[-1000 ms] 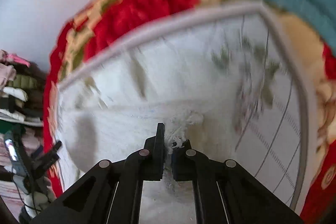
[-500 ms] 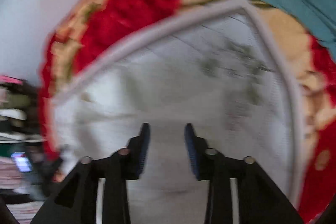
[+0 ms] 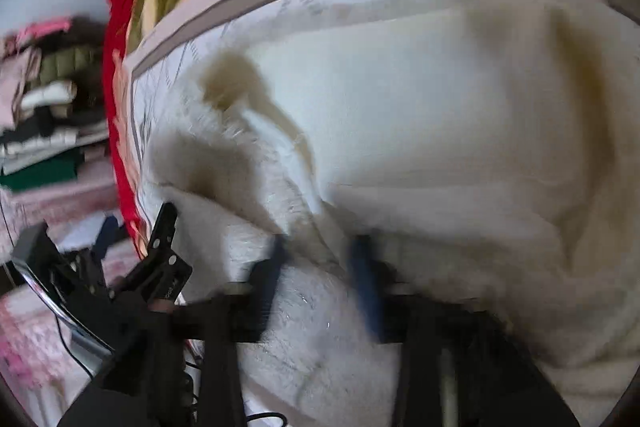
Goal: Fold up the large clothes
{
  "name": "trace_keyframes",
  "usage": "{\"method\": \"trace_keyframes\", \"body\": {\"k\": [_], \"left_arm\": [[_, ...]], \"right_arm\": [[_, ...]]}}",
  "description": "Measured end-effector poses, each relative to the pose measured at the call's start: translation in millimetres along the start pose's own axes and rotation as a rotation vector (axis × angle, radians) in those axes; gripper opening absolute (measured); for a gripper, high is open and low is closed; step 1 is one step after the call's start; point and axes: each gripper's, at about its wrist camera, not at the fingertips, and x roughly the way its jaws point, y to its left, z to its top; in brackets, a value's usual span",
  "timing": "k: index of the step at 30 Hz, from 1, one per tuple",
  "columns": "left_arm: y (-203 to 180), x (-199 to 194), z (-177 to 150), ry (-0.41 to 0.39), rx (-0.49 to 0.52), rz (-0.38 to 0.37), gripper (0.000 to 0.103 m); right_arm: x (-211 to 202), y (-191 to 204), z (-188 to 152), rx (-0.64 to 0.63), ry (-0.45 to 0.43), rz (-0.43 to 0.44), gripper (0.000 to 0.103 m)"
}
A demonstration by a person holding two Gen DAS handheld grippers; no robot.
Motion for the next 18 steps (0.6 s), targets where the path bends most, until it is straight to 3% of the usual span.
{"method": "trace_keyframes", "body": {"k": [2,3,8,10,12,14,15,16,18], "left_arm": [[0.1,-0.2,-1.5,-0.003,-0.004,-0.009,0.098],[0.2,0.3,-2.0,0.000,-0.007,-0.018,0.099],[3.0,-1.5,-5.7,0.003,-0.013,-0.039,0.099],[4.0,-5.7,-5.5,0.004,-0.016,-0.039,0.098],[4.4,-9.5,-4.9,0.007,-0.018,-0.043,0.098],[4.7,-19.9,-2.2,-0.002,-0.024,-0.061,0.098],[4.5,-27.4,0.6,-0.014,-0.029,-0.071,0.098],[2.7,-37.0,5.3,-0.034,-0.033,-0.081,0.098],[-4.3,-48.9,15.3,-0.065,-0.035,-0.103,0.098]], "right_arm": [[-9.3,13.2,-2.9,-0.046,-0.054,-0.054,0.008],[-19.6,18.1,-5.1,-0.073,-0.109,-0.069,0.000],[-47.1,44.9,-0.9,-0.136,-0.275,-0.158,0.000],[-46.6,42.7,2.4,-0.139,-0.277,-0.186,0.000],[-32.9,32.4,14.6,-0.109,-0.178,-0.197,0.000],[-49.9,11.0,15.0,0.002,-0.152,-0.130,0.002],[-67.9,3.5,10.8,0.036,-0.184,-0.089,0.002],[-83.0,-2.0,6.4,0.054,-0.214,-0.071,0.006],[-129.5,-18.6,-9.4,0.100,-0.303,-0.079,0.034]]}}
